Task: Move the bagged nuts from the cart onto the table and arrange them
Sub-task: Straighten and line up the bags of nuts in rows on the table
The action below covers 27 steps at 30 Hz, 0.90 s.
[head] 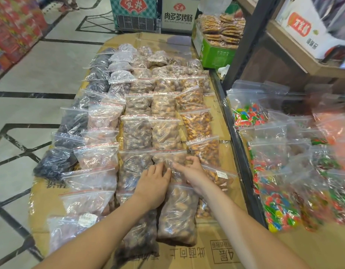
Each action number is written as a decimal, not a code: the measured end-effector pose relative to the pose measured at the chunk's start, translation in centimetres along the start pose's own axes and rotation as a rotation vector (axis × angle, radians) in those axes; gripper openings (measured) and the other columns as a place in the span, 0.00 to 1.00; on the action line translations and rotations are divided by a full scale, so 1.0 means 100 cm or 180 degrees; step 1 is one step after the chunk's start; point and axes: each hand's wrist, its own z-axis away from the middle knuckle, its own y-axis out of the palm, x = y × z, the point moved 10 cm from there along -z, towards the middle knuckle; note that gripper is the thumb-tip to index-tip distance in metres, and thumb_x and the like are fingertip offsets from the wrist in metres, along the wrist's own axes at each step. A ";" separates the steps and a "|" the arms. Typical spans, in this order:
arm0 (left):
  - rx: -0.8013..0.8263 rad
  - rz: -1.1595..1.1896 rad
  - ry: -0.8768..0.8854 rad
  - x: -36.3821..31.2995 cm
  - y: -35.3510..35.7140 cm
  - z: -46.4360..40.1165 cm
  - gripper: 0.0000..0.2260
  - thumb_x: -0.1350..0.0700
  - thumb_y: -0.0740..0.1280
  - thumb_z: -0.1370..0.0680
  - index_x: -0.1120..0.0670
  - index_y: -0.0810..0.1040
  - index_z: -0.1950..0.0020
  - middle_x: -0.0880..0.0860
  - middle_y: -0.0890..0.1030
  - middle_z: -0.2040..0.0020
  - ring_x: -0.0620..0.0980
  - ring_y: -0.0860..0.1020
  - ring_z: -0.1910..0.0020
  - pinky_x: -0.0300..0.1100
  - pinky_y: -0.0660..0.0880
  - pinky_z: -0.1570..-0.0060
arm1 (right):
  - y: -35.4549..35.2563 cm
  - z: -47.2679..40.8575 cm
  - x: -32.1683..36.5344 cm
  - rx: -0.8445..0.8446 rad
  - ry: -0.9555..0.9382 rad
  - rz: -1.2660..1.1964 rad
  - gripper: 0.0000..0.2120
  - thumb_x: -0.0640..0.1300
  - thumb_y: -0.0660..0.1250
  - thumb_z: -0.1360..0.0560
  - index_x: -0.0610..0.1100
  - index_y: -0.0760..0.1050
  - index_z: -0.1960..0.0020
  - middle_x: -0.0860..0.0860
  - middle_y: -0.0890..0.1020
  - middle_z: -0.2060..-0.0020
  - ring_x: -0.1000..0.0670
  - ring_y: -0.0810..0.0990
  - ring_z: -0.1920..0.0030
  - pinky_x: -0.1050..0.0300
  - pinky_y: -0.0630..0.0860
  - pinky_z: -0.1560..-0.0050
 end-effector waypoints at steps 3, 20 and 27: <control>-0.0231 0.0148 0.0078 0.007 -0.002 0.004 0.30 0.55 0.65 0.24 0.55 0.64 0.22 0.63 0.58 0.21 0.66 0.67 0.29 0.57 0.69 0.34 | 0.015 -0.002 -0.001 0.0210 0.0300 -0.0666 0.19 0.44 0.79 0.27 0.42 0.76 0.40 0.47 0.84 0.48 0.48 0.86 0.50 0.50 0.84 0.55; 0.0303 -0.0062 0.0265 0.008 0.007 -0.005 0.29 0.45 0.55 0.17 0.53 0.52 0.19 0.54 0.51 0.16 0.64 0.58 0.22 0.60 0.59 0.27 | -0.002 0.018 0.034 0.0044 -0.0876 0.1680 0.32 0.53 0.76 0.24 0.47 0.66 0.27 0.53 0.76 0.40 0.54 0.76 0.42 0.61 0.73 0.49; 0.0152 -0.0434 0.0633 0.005 0.011 -0.006 0.32 0.43 0.51 0.16 0.55 0.45 0.17 0.57 0.45 0.16 0.59 0.45 0.18 0.59 0.49 0.22 | 0.019 0.034 0.027 0.0567 -0.1374 0.3657 0.33 0.59 0.63 0.18 0.49 0.59 0.17 0.45 0.50 0.16 0.42 0.53 0.17 0.43 0.57 0.20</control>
